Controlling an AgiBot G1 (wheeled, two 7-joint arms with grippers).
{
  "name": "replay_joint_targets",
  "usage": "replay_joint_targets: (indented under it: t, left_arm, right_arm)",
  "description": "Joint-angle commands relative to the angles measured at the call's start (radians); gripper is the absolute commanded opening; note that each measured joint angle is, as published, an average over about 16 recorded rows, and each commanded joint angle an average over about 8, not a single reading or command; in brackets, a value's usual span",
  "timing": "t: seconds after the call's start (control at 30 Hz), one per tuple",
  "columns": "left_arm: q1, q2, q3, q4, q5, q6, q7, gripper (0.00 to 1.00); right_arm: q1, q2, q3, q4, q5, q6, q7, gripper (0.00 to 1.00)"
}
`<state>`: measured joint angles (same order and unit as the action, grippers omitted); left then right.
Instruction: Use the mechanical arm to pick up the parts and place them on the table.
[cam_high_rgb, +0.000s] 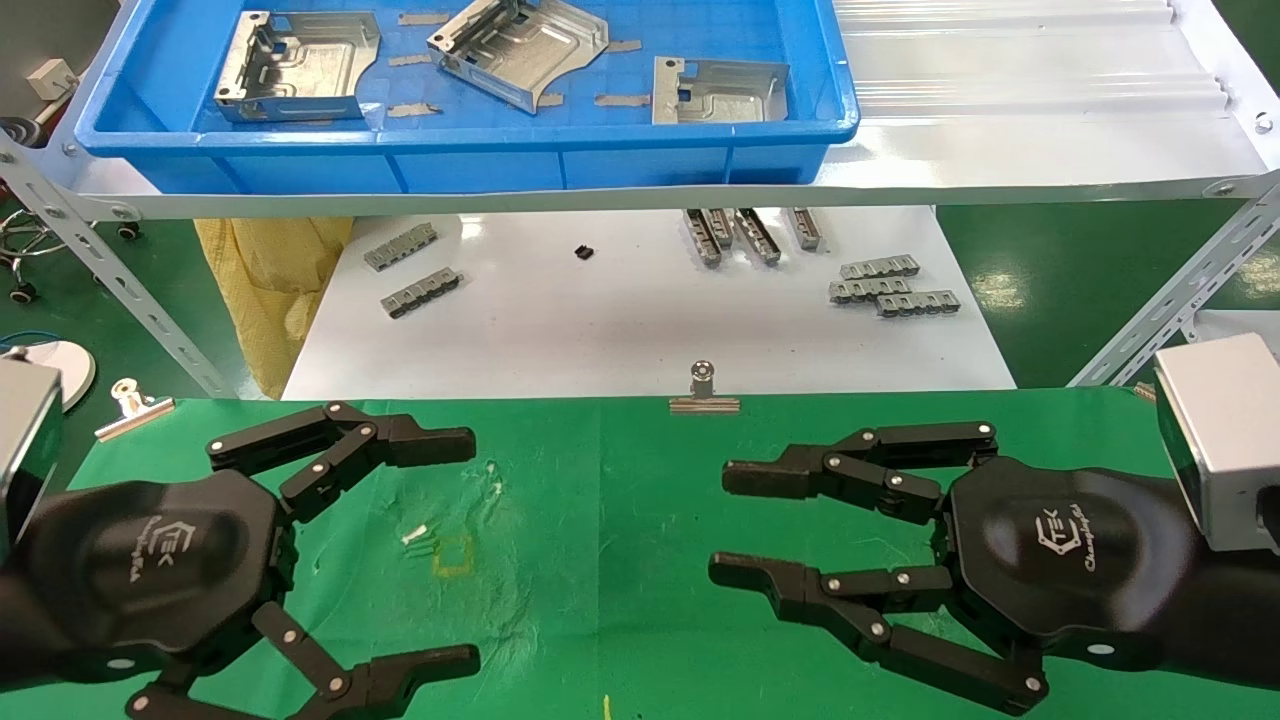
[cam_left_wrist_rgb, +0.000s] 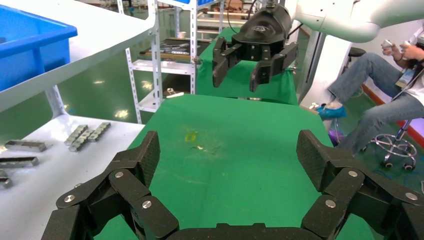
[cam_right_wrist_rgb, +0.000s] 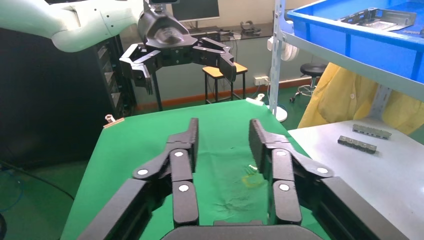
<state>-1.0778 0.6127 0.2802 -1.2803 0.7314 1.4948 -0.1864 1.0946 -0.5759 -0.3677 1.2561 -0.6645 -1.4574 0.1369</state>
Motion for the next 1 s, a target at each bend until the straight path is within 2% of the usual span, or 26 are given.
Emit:
replay_joint_targets:
  t: [0.03,0.27,0.37,0.5,0.63,0.8,1.0]
  left_arm:
    - [0.001,0.0,0.0,0.0,0.0,0.0,0.0,1.0]
    - [-0.042,0.007,-0.007,-0.004,0.015,-0.022,0.005,1.0]
    - [-0.118,0.029,-0.005,0.007,0.052,-0.057,0.003,1.0]
    - [-0.277,0.098,0.027,0.075,0.15,-0.119,-0.009,1.0]
    - [-0.464,0.21,0.084,0.226,0.282,-0.185,0.001,1.0]
    - [-0.674,0.372,0.157,0.516,0.441,-0.279,0.052,1.0]
    - [-0.861,0.535,0.226,0.874,0.588,-0.453,0.085,1.0]
  right_arm:
    - [0.0,0.0,0.0,0.0,0.0,0.0,0.0,0.0]
    - [0.0,0.0,0.0,0.0,0.0,0.0,0.0,0.0]
    - [0.0,0.0,0.0,0.0,0.0,0.0,0.0,0.0]
    - [0.0,0.0,0.0,0.0,0.0,0.0,0.0,0.0]
    - [0.0,0.0,0.0,0.0,0.0,0.0,0.0,0.0]
    - [0.0,0.0,0.0,0.0,0.0,0.0,0.0,0.0]
    - [0.0,0.0,0.0,0.0,0.0,0.0,0.0,0.0]
